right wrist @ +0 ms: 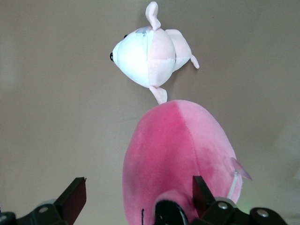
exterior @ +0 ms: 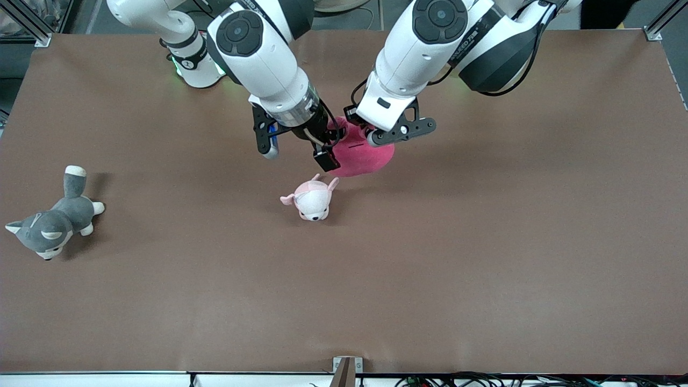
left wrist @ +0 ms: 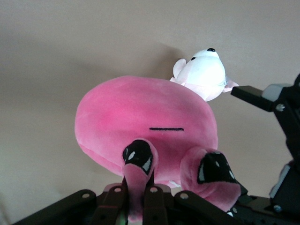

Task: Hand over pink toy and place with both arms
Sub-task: 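Carry the pink toy to the right gripper and grasp it there, then move the pink toy with the right gripper while the left gripper withdraws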

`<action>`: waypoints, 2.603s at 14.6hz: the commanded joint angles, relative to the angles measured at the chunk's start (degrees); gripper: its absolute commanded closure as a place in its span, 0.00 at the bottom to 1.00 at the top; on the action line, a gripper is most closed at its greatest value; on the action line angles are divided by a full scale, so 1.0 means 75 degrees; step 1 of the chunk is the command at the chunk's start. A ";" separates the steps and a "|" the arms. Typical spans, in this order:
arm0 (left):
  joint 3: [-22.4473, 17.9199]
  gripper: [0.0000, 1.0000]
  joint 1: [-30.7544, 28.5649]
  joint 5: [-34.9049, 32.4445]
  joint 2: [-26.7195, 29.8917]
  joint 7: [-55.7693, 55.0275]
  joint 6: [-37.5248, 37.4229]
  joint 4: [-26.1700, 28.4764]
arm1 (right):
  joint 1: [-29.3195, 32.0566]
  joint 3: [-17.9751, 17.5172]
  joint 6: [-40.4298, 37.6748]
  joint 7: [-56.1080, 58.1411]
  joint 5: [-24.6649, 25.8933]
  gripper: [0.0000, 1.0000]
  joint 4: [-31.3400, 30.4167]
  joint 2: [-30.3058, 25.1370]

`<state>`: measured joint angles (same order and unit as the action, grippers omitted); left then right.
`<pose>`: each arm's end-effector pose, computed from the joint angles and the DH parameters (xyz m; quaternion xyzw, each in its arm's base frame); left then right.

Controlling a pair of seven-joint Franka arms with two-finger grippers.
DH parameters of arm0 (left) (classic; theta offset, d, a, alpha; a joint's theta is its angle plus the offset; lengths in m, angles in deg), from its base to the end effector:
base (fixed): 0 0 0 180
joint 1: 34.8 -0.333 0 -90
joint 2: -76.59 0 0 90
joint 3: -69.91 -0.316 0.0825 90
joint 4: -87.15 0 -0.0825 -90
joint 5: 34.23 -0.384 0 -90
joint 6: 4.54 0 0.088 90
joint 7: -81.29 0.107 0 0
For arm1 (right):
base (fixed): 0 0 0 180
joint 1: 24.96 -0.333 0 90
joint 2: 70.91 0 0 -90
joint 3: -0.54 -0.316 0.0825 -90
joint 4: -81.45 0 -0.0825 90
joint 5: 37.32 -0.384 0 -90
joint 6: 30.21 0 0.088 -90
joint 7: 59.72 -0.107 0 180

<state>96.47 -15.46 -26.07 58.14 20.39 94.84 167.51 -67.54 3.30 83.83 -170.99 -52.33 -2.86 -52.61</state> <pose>0.4763 -0.4473 0.5449 0.9782 0.1508 -0.1001 0.1013 0.5077 0.4500 0.5184 -0.7788 0.6083 0.0882 0.1250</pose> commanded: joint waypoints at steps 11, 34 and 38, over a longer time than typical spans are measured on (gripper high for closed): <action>-0.0050 0.97 0.0105 -0.0009 -0.0119 -0.0083 0.0002 -0.0272 | -0.0253 -0.0040 -0.0076 -0.0058 -0.0178 0.97 0.0120 0.0021; -0.0062 0.00 -0.1674 -0.0490 0.1603 0.1998 -0.1213 -0.0413 | 0.2980 0.0042 -0.2736 0.4907 -0.0131 0.99 -0.0662 -0.1009; -0.0050 0.00 -0.3290 -0.0478 0.2166 0.4259 -0.2316 -0.0378 | 0.4139 0.0054 -0.2643 0.6676 -0.0119 0.99 -0.1718 -0.1268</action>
<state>95.66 -34.90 -29.14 71.99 45.13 80.38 163.61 -40.86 4.79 62.64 -126.78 -52.39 -9.44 -59.11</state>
